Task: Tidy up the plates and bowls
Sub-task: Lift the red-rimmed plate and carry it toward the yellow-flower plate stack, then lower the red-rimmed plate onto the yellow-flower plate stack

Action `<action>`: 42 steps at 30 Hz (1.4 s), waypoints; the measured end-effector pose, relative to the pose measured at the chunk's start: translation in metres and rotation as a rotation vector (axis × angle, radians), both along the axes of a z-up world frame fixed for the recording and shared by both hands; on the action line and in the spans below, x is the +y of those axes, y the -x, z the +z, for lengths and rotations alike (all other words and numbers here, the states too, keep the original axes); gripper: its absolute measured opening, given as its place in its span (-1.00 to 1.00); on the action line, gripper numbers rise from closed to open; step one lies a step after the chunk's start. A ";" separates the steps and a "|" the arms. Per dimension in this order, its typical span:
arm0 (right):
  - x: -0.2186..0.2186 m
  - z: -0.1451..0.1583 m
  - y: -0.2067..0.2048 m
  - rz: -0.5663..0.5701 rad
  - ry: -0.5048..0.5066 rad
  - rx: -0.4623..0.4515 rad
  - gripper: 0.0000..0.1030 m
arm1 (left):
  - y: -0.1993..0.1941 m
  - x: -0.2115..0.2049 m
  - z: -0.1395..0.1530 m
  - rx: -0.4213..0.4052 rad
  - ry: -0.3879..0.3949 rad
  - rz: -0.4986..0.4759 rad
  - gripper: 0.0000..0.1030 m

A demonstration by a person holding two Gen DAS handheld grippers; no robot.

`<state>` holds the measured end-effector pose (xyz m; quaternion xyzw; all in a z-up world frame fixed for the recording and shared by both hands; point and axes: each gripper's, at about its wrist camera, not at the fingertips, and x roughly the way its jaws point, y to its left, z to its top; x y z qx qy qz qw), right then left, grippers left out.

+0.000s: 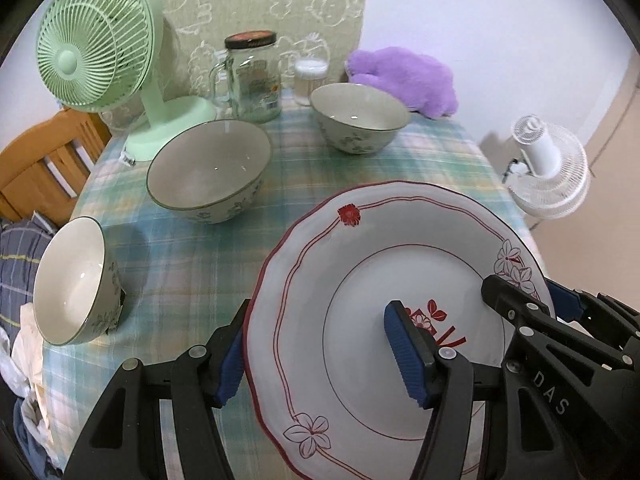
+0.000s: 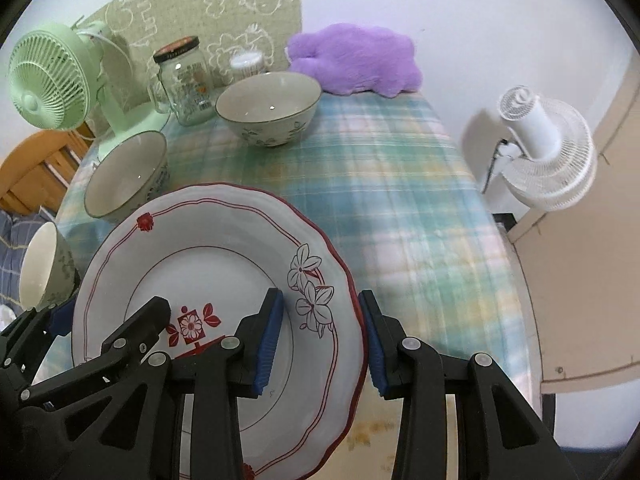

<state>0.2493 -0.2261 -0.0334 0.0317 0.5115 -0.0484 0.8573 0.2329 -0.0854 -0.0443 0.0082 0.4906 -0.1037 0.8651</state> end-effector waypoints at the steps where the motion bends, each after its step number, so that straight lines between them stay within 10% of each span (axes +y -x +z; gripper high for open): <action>1: -0.001 0.002 0.005 -0.009 0.002 -0.003 -0.17 | 0.004 0.000 0.002 0.000 0.002 -0.004 0.25; 42: -0.141 -0.016 0.105 0.087 -0.022 0.046 -0.17 | 0.108 -0.139 -0.023 0.066 -0.022 0.099 0.26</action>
